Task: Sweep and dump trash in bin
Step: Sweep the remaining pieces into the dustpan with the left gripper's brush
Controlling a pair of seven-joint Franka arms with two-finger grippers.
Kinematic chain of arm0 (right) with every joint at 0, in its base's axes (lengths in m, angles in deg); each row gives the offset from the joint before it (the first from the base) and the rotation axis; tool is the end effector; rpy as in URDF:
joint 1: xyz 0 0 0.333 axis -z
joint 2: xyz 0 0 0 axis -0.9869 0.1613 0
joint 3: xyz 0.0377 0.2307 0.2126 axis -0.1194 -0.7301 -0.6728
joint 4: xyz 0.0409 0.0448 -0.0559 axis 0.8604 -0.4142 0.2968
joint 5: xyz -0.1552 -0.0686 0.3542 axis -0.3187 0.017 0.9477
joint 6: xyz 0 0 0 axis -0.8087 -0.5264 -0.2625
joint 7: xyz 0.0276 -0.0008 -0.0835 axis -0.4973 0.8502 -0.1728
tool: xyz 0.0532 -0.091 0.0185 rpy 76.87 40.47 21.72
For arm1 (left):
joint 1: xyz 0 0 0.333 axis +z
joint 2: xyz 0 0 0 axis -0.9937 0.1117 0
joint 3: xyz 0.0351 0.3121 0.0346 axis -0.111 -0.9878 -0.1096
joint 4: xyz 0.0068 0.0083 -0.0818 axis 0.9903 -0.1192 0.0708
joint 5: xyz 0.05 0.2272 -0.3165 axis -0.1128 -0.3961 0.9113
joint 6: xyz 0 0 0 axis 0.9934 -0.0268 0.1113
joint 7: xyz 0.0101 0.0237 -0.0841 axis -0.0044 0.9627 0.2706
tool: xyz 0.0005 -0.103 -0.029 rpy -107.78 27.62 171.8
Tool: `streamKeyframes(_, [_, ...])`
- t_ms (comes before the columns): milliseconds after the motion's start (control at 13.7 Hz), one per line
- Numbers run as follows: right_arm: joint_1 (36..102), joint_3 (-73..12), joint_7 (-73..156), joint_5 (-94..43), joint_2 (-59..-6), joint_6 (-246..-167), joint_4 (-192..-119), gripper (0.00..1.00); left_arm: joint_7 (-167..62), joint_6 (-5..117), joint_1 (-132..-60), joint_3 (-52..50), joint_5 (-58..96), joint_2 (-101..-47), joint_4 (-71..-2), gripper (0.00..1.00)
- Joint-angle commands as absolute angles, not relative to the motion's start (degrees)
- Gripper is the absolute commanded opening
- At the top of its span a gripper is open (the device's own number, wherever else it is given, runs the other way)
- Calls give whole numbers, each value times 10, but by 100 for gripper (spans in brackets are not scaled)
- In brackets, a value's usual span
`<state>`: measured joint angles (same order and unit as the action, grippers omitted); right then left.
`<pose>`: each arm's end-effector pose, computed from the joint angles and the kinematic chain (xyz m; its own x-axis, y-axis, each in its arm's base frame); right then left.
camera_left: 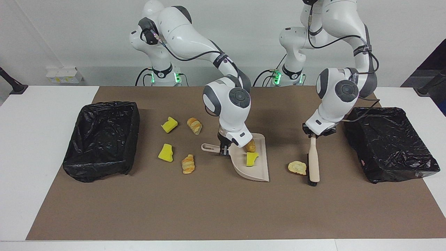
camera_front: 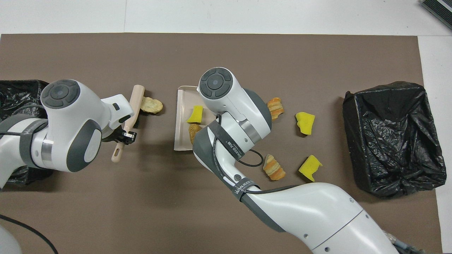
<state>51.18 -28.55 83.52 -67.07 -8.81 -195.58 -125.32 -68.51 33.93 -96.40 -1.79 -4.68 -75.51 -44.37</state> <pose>0.6155 0.3865 0.3464 0.0478 0.9862 -0.1584 0.9988 -0.0485 -0.0004 0.5403 -0.1467 0.3631 0.9536 -0.2610 -0.1503 -0.2605 -0.9652 0.0232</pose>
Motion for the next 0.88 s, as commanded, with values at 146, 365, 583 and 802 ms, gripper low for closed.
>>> streamKeyframes(146, [513, -290, 851, -676, -99, -1955, -1276, 0, -685, 333, -1046, -24, 27, -793, -483, 0])
streamKeyframes(365, [516, -290, 854, -676, -98, -1959, -1276, 0, -685, 325, -1069, -22, 64, -796, -483, 0])
streamKeyframes(583, [521, -290, 857, -671, -101, -1963, -1278, 0, -679, 303, -1067, -28, 64, -810, -472, 0])
streamKeyframes(802, [557, -291, 907, -665, -127, -1965, -1288, 0, -630, 262, -1043, -30, 56, -867, -462, 0])
